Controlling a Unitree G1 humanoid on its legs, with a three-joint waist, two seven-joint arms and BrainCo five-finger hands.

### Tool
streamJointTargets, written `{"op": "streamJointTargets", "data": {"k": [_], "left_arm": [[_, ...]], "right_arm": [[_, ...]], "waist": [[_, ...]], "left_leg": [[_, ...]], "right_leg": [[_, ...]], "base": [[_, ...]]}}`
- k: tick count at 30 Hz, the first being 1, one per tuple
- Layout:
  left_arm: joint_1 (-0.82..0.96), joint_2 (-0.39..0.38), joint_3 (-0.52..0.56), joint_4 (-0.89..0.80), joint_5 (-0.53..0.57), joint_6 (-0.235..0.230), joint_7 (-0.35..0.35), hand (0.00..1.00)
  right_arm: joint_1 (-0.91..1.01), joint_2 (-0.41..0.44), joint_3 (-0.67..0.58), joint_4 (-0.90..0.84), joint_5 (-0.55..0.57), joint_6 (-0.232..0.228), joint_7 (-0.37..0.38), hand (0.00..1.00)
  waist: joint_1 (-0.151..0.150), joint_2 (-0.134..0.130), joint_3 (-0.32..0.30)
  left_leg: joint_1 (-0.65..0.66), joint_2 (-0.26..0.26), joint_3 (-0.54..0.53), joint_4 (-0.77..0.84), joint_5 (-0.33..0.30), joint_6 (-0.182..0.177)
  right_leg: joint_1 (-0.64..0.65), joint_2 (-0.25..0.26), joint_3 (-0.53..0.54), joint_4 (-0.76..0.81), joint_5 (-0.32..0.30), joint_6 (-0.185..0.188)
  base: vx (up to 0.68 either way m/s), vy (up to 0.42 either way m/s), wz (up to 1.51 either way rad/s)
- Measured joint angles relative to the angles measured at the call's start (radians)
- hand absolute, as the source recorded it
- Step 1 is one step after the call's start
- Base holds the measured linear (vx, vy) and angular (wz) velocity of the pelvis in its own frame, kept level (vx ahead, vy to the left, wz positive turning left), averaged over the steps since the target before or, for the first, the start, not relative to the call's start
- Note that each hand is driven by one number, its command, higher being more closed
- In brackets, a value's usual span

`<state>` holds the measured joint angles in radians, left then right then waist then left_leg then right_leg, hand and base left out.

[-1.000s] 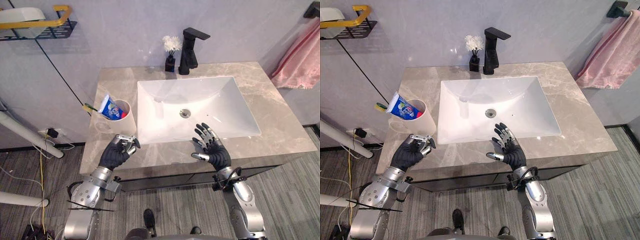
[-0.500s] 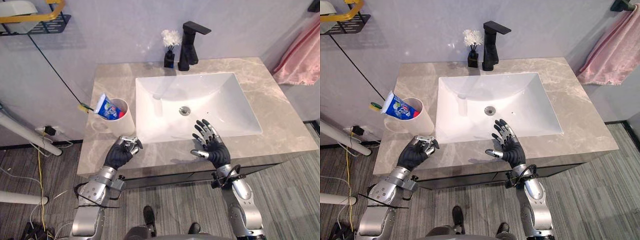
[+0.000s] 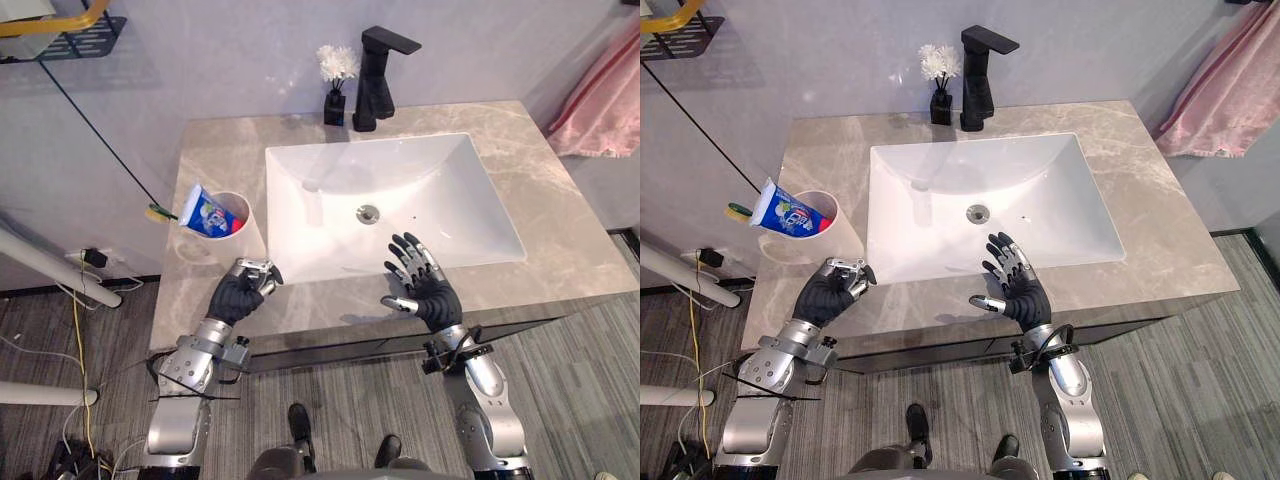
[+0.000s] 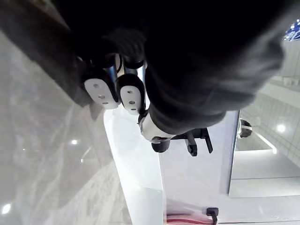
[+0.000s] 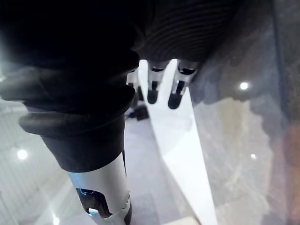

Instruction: Organize washtable

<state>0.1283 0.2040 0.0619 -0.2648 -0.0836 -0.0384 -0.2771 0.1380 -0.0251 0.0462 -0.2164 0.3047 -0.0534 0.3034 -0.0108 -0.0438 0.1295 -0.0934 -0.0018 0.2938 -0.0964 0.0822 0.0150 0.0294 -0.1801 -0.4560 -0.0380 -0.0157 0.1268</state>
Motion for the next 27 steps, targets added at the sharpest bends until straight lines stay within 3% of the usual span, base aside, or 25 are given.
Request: {"op": "streamJointTargets", "data": {"k": [5, 15, 27], "left_arm": [[-0.006, 0.017, 0.025, 0.001, 0.021, 0.001, -0.002, 1.0], [-0.06, 0.229, 0.077, 0.051, 0.035, 0.009, -0.009, 1.0], [-0.155, 0.354, 0.103, 0.12, 0.012, 0.008, -0.007, 1.0]], "right_arm": [[0.001, 0.0, 0.0, -0.001, 0.0, -0.002, 0.005, 0.0], [0.007, -0.005, 0.0, -0.018, 0.008, -0.014, 0.008, 0.0], [0.017, -0.025, 0.001, -0.06, 0.029, -0.041, 0.028, 0.0]], "waist": [[-0.002, 0.003, 0.002], [-0.001, 0.011, 0.007], [-0.001, 0.025, 0.024]], "left_leg": [[0.0, 0.002, 0.009, 0.0, -0.003, -0.001], [-0.012, 0.005, 0.017, 0.0, -0.005, 0.0], [-0.044, 0.006, 0.025, 0.0, -0.007, 0.004]], "right_leg": [[-0.005, 0.001, 0.009, 0.0, 0.0, 0.0], [-0.022, 0.002, 0.019, 0.002, 0.002, -0.003], [-0.059, 0.003, 0.016, 0.001, 0.009, -0.009]], "base": [[0.0, 0.01, -0.05], [0.0, 0.006, -0.02], [0.0, 0.001, -0.01]]}}
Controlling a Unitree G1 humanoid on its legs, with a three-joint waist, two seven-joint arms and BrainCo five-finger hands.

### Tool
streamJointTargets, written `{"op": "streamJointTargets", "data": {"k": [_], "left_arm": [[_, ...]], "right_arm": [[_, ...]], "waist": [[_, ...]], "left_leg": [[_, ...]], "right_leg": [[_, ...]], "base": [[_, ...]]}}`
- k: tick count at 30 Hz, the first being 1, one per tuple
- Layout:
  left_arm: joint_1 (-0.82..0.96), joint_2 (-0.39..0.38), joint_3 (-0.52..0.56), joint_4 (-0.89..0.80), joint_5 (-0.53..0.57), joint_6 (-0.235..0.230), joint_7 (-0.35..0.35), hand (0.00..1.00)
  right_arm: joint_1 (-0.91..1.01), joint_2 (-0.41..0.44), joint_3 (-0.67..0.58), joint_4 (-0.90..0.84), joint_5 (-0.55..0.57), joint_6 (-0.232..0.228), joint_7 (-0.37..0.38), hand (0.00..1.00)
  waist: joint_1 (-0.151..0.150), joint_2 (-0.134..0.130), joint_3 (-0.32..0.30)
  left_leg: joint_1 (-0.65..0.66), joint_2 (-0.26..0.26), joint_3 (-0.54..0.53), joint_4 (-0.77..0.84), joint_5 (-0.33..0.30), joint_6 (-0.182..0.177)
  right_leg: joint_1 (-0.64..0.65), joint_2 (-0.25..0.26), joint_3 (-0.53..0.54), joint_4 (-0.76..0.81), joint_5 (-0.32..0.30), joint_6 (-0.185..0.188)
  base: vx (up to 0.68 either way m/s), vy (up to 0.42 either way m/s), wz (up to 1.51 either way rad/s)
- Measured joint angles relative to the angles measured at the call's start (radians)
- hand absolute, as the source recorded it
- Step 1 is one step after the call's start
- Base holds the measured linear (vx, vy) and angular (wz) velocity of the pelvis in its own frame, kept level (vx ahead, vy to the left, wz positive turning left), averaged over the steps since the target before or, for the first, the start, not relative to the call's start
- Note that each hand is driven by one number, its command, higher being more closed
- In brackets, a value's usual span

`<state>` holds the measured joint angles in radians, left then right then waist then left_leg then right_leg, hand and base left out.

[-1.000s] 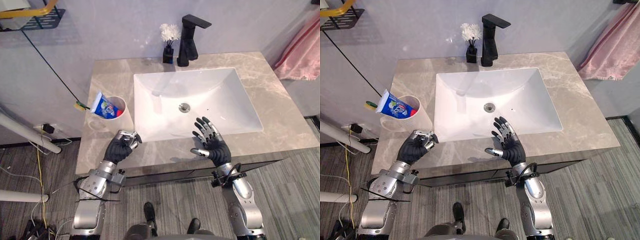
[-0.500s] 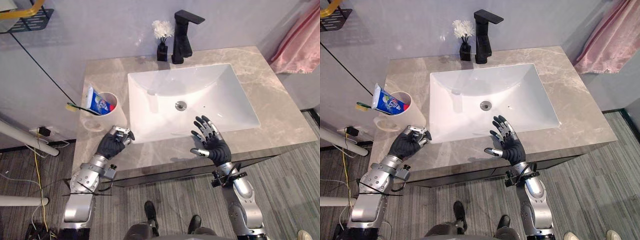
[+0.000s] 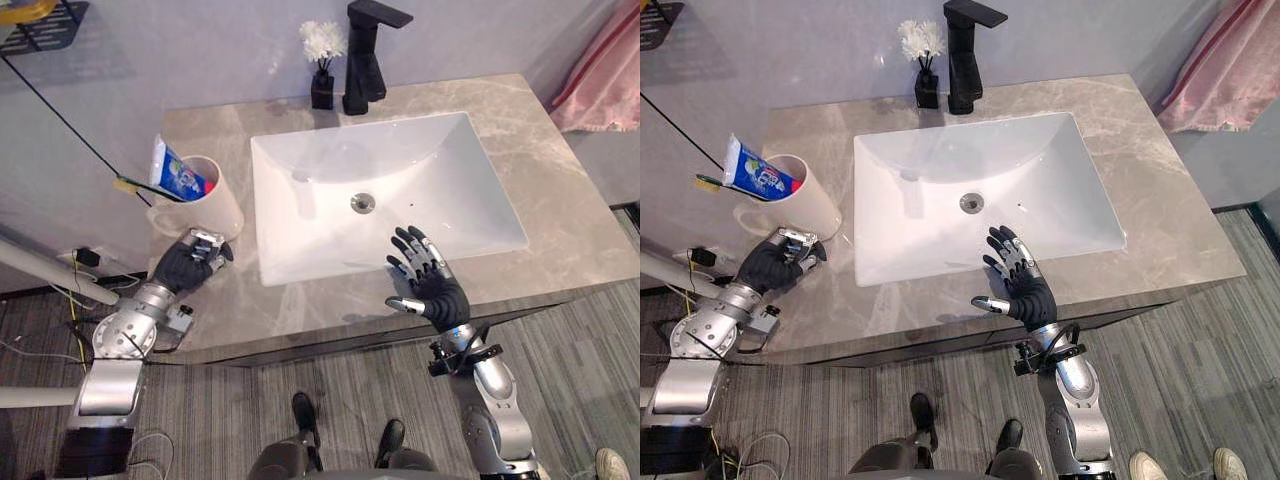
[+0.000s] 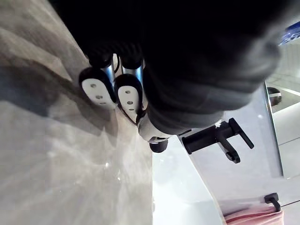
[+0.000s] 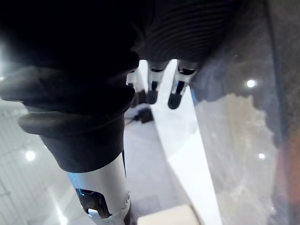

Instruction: Organize washtable

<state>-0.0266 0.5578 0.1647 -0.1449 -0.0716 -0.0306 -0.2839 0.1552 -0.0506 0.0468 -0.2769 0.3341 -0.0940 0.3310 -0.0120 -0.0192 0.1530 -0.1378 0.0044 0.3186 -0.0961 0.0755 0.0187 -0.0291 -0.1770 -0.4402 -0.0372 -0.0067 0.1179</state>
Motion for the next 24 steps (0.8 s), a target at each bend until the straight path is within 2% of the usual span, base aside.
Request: {"op": "streamJointTargets", "data": {"k": [10, 24], "left_arm": [[-0.084, 0.004, -0.044, 0.027, -0.053, 0.001, 0.022, 1.0], [-0.207, -0.025, -0.074, 0.107, -0.052, -0.001, 0.068, 1.0]], "right_arm": [[0.001, 0.001, 0.004, -0.021, 0.01, -0.014, -0.001, 0.0], [-0.003, 0.001, 0.008, -0.037, 0.01, -0.016, -0.005, 0.0]], "waist": [[-0.002, -0.001, 0.02], [-0.002, -0.002, 0.025]], "left_leg": [[-0.01, 0.0, 0.01, 0.0, 0.002, 0.005], [-0.027, 0.003, 0.036, 0.0, -0.001, 0.01]], "right_leg": [[-0.014, -0.001, 0.002, -0.002, 0.001, -0.001], [-0.044, 0.0, 0.0, -0.004, 0.023, -0.006]], "base": [[0.01, 0.004, -0.03], [-0.01, 0.015, -0.05]]}}
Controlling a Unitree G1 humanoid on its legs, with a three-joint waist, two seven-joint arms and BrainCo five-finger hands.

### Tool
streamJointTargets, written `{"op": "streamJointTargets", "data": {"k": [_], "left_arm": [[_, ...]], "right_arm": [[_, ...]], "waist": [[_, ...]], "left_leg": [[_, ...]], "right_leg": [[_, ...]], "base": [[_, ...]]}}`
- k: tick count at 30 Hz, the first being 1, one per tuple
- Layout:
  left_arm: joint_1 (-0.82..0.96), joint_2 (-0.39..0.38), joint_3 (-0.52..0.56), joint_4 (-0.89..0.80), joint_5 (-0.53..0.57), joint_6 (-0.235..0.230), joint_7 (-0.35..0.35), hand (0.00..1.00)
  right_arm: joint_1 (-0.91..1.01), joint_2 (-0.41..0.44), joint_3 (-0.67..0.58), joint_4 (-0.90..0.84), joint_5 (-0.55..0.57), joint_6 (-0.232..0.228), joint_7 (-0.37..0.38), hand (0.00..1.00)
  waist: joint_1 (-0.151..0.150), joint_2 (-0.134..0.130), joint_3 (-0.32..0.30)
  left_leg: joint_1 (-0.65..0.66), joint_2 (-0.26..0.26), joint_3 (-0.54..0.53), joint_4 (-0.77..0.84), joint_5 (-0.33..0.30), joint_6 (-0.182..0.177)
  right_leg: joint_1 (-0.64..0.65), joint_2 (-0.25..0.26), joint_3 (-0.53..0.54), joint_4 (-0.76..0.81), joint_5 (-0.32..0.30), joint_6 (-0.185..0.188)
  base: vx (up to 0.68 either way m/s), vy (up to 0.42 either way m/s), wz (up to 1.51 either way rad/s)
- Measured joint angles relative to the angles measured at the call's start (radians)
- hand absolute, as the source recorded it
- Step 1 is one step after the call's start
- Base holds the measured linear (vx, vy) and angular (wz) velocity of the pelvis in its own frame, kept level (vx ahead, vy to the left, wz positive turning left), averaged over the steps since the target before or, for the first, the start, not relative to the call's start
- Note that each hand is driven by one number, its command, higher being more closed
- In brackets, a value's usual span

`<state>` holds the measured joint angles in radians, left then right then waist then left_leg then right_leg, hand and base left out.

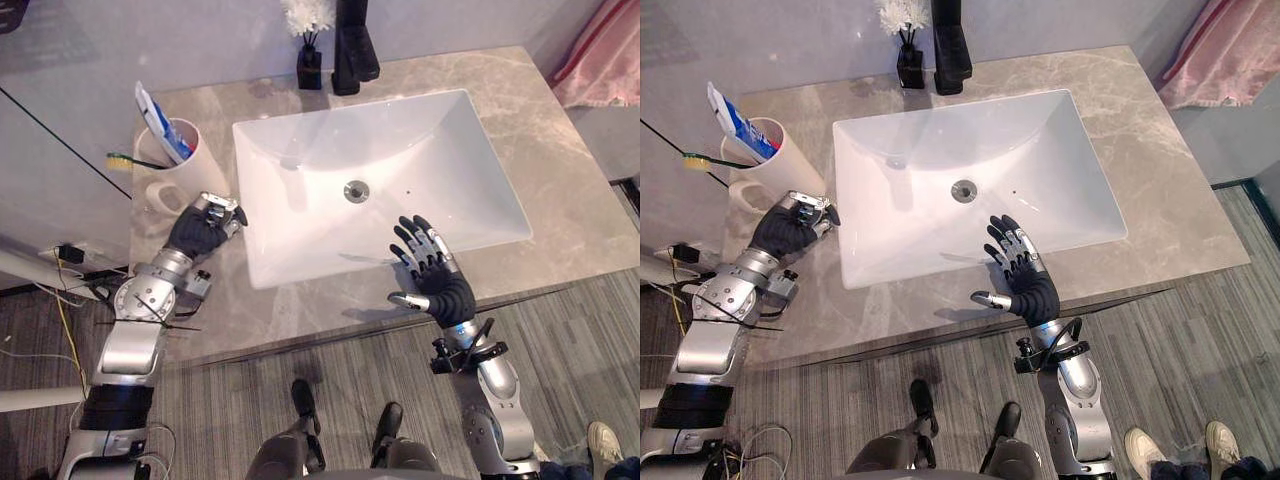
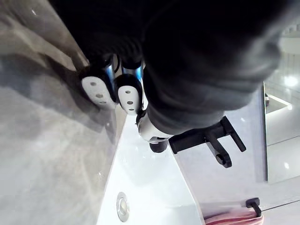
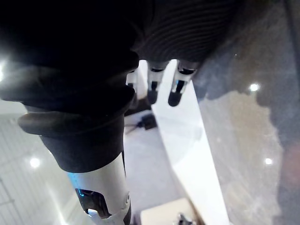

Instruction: Organize washtable

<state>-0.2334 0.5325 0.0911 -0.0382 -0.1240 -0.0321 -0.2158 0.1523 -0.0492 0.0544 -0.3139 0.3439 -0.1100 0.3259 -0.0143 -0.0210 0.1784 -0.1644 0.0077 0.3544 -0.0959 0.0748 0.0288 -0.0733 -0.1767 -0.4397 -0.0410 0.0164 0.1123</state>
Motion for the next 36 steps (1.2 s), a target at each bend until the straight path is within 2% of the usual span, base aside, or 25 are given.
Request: {"op": "streamJointTargets", "data": {"k": [8, 17, 22, 28, 36], "left_arm": [[-0.052, 0.012, 0.001, 0.049, 0.0, -0.015, 0.002, 1.0], [-0.128, 0.074, -0.001, 0.099, -0.001, -0.022, 0.005, 1.0], [-0.199, 0.107, -0.009, 0.143, -0.002, -0.026, 0.033, 1.0], [-0.275, 0.129, -0.015, 0.202, -0.016, -0.032, 0.052, 1.0], [-0.363, 0.201, -0.059, 0.247, -0.022, -0.041, 0.07, 1.0]], "right_arm": [[0.0, -0.001, 0.001, -0.013, 0.0, 0.0, 0.0, 0.0], [0.0, -0.006, 0.002, -0.029, 0.0, -0.034, 0.001, 0.0], [0.0, -0.007, 0.004, -0.047, 0.001, -0.039, 0.001, 0.0], [-0.001, -0.014, 0.005, -0.064, 0.009, -0.041, 0.001, 0.0], [-0.001, -0.018, 0.019, -0.086, 0.009, -0.071, 0.001, 0.0]], "waist": [[-0.001, -0.001, 0.002], [-0.005, -0.005, 0.019], [-0.012, -0.022, 0.035], [-0.024, -0.023, 0.043], [-0.026, -0.033, 0.069]], "left_leg": [[-0.012, 0.0, -0.001, 0.0, 0.0, 0.0], [-0.031, -0.001, -0.001, 0.0, 0.002, 0.001], [-0.043, -0.001, 0.001, 0.0, 0.002, 0.002], [-0.057, 0.001, 0.007, 0.0, 0.003, 0.004], [-0.072, 0.002, 0.016, 0.001, 0.004, 0.005]], "right_leg": [[-0.006, 0.002, -0.005, -0.007, 0.0, 0.0], [-0.022, 0.001, -0.006, -0.007, 0.006, 0.0], [-0.037, 0.001, -0.004, -0.007, 0.01, -0.002], [-0.055, 0.002, -0.006, -0.007, 0.029, -0.011], [-0.074, 0.002, -0.001, -0.007, 0.03, -0.012]], "base": [[0.0, 0.0, 0.0], [0.0, 0.0, 0.0], [0.0, 0.0, 0.0], [0.0, 0.025, -0.04], [0.01, 0.005, -0.02]]}}
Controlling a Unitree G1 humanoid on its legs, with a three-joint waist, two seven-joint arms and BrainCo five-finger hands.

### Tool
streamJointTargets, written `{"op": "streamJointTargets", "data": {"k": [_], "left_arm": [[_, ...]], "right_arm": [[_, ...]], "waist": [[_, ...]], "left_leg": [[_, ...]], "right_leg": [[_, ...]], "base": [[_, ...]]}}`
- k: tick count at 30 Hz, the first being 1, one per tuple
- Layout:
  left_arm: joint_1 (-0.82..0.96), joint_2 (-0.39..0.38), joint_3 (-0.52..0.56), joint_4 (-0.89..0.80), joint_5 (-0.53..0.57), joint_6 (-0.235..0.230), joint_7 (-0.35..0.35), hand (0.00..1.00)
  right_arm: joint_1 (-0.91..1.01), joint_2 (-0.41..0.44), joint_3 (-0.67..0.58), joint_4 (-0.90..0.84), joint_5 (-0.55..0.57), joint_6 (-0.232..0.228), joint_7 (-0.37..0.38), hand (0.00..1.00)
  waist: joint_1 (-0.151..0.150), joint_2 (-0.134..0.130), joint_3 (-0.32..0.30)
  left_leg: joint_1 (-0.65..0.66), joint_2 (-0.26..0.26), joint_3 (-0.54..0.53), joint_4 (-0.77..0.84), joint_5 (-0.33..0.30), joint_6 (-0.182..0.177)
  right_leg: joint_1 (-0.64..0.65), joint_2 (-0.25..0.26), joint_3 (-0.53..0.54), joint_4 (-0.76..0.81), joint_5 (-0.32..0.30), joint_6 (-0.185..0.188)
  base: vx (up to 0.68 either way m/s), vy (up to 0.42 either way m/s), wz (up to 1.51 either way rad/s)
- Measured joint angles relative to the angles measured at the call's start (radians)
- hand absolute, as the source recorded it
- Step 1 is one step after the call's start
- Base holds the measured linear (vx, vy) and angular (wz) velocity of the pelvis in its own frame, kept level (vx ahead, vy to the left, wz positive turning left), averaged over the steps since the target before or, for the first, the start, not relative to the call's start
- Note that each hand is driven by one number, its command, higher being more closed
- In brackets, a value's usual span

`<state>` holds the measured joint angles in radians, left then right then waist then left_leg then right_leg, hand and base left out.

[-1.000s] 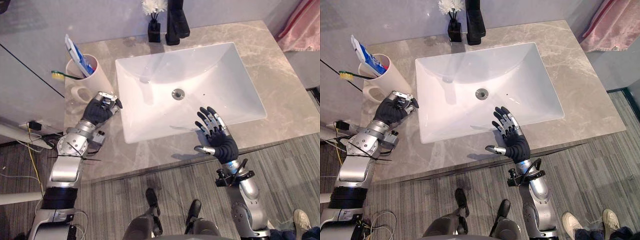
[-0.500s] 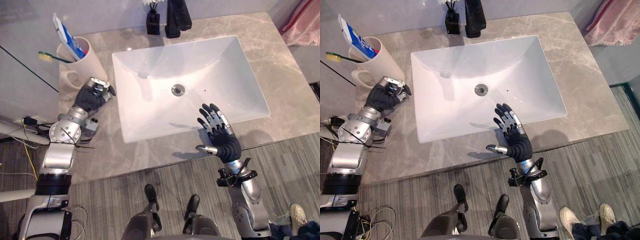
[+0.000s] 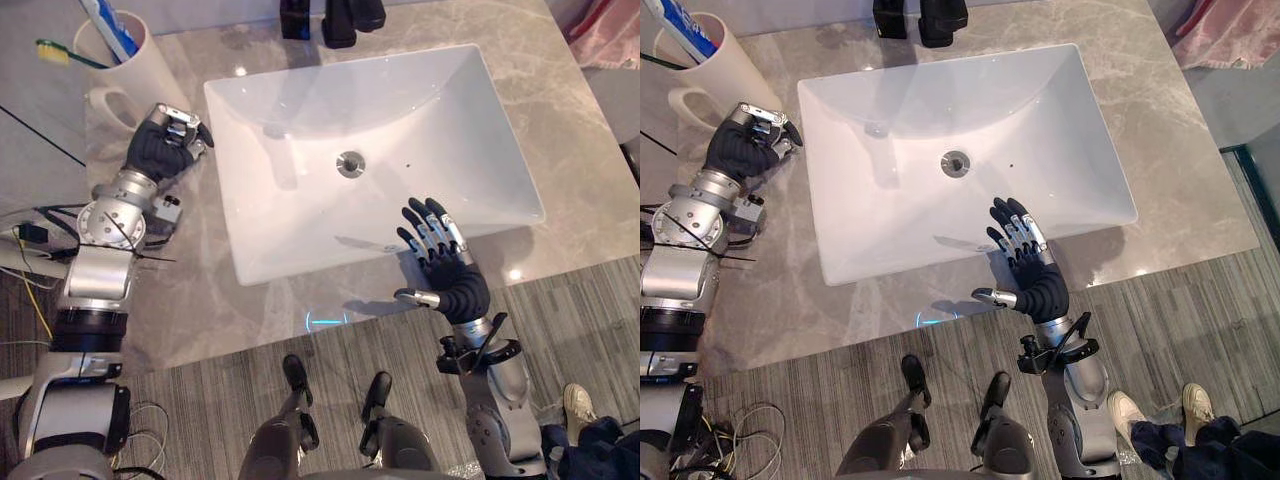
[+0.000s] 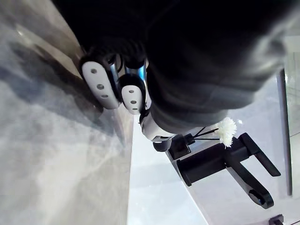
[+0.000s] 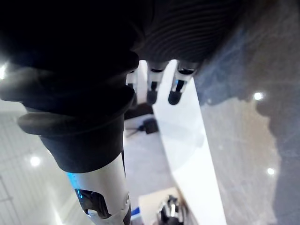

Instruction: Organize washtable

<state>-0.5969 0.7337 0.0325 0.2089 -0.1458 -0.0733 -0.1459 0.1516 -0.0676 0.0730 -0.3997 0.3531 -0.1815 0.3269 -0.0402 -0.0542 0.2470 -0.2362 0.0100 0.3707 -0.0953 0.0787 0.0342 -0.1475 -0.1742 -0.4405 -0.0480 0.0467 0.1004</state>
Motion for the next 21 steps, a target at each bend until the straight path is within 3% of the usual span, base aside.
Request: {"op": "streamJointTargets", "data": {"k": [16, 19, 21], "left_arm": [[-0.033, 0.028, -0.008, 0.049, -0.007, -0.013, 0.022, 1.0], [0.083, -0.02, 0.004, -0.07, -0.066, -0.013, 0.025, 1.0], [0.234, -0.116, 0.009, -0.21, -0.133, -0.023, 0.019, 1.0]], "right_arm": [[-0.001, -0.001, 0.012, -0.004, 0.0, -0.012, -0.024, 0.0], [-0.013, -0.001, 0.008, 0.024, 0.0, -0.012, -0.024, 0.0], [-0.028, -0.001, 0.0, 0.059, 0.0, -0.011, -0.027, 0.0]], "waist": [[-0.003, -0.002, 0.012], [-0.002, 0.0, 0.012], [-0.002, 0.005, 0.01]], "left_leg": [[-0.032, 0.015, 0.016, 0.068, -0.023, 0.012], [-0.013, 0.013, 0.015, 0.067, -0.023, 0.013], [0.014, 0.009, 0.011, 0.062, -0.023, 0.012]], "right_leg": [[-0.009, 0.0, 0.0, -0.003, 0.02, -0.008], [0.013, -0.001, -0.007, -0.007, 0.02, -0.008], [0.041, -0.002, -0.023, -0.009, 0.018, -0.008]], "base": [[0.01, 0.004, -0.03], [0.0, 0.003, 0.01], [-0.01, 0.014, 0.05]]}}
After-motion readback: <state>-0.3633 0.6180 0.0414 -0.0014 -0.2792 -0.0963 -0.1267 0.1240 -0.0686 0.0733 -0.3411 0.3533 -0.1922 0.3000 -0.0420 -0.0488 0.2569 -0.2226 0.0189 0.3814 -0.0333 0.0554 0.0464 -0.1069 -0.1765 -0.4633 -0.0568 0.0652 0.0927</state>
